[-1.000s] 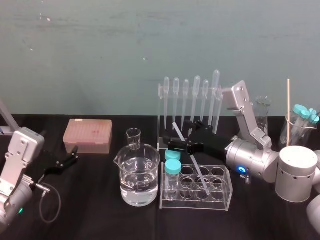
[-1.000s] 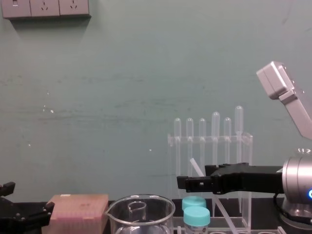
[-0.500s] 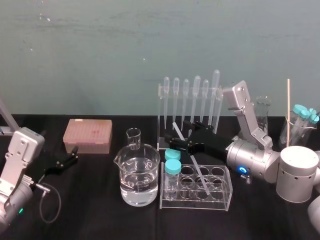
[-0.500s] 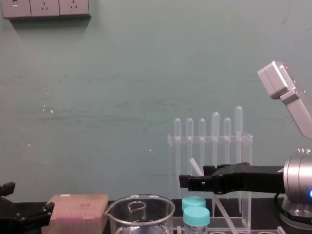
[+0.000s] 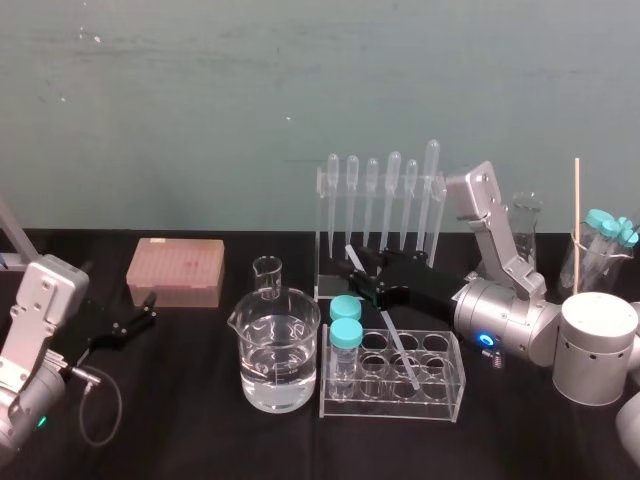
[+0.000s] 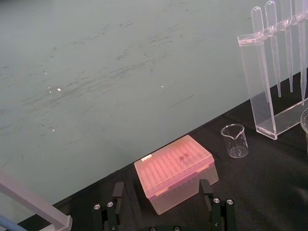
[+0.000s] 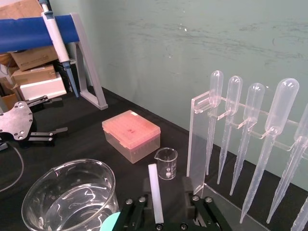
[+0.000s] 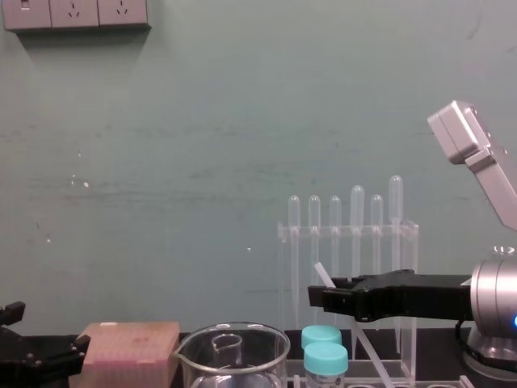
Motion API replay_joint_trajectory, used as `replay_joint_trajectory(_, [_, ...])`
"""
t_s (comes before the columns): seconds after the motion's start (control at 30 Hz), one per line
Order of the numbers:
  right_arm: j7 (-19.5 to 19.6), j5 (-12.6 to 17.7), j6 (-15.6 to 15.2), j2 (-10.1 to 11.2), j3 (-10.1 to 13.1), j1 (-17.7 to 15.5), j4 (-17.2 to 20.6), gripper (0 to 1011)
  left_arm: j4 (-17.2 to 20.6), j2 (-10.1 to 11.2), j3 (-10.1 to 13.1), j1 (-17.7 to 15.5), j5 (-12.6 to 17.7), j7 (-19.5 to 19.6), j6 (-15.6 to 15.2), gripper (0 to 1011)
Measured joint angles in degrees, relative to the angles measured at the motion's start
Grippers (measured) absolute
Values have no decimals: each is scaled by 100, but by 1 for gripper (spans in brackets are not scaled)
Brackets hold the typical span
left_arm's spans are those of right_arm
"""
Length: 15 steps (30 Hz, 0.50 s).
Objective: Pick up the stirring rod with one hand, then place it down.
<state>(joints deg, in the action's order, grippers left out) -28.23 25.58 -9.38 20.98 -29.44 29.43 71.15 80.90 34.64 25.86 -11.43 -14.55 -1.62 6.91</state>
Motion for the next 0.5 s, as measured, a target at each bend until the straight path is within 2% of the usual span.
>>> replay_joint_trajectory(0.07, [0, 1, -1, 1, 1, -1, 1, 338, 0, 0, 0, 0, 0, 0, 0, 1000])
replay_joint_trajectory(0.17, [1, 2, -1, 3, 1, -2, 3, 277, 0, 0, 0, 0, 0, 0, 0, 1000])
replay_joint_trajectory(0.3, [1, 3, -2, 3, 1, -2, 4, 121, 0, 0, 0, -1, 0, 0, 0, 1000])
replay_joint_trajectory(0.4, [1, 5, -2, 3, 1, -2, 4, 70, 0, 0, 0, 0, 0, 0, 0, 1000])
replay_joint_trajectory(0.5, [1, 6, -2, 3, 1, -2, 4, 70, 0, 0, 0, 0, 0, 0, 0, 1000])
